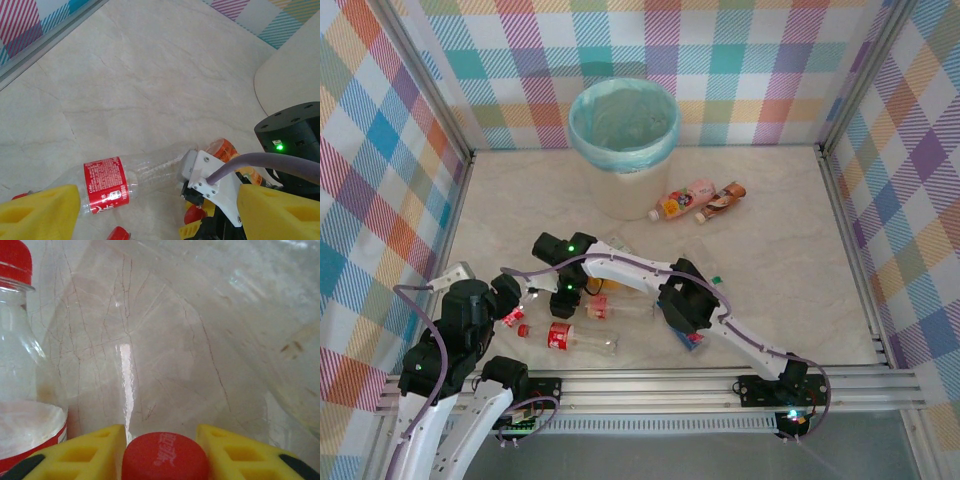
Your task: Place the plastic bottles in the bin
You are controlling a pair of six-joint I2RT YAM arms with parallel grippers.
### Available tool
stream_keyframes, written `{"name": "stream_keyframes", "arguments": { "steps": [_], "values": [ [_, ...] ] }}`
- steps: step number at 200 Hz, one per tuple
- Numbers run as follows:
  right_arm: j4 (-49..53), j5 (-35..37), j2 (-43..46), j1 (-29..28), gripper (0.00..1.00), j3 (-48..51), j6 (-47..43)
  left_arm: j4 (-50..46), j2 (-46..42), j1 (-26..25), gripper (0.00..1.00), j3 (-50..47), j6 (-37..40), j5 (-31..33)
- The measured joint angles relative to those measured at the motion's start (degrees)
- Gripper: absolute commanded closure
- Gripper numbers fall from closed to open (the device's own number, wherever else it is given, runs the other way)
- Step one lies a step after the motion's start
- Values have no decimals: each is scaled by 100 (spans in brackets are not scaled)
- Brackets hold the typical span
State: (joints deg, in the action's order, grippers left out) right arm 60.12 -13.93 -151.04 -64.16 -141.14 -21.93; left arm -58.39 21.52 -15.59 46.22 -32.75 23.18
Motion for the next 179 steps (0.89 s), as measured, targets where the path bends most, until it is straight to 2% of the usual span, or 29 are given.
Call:
{"name": "stream_keyframes", "arguments": {
  "steps": [58,117,179],
  "values": [
    [63,-4,192,0,71,0,2,33,0,0,19,81,87,-63],
    [98,-31,1141,-11,76,0,2,262,221,0,22,833,212,-166],
    [35,-48,1873,118,77,-442,7,822,1211,0,24,1934,702,-173]
  ]
}}
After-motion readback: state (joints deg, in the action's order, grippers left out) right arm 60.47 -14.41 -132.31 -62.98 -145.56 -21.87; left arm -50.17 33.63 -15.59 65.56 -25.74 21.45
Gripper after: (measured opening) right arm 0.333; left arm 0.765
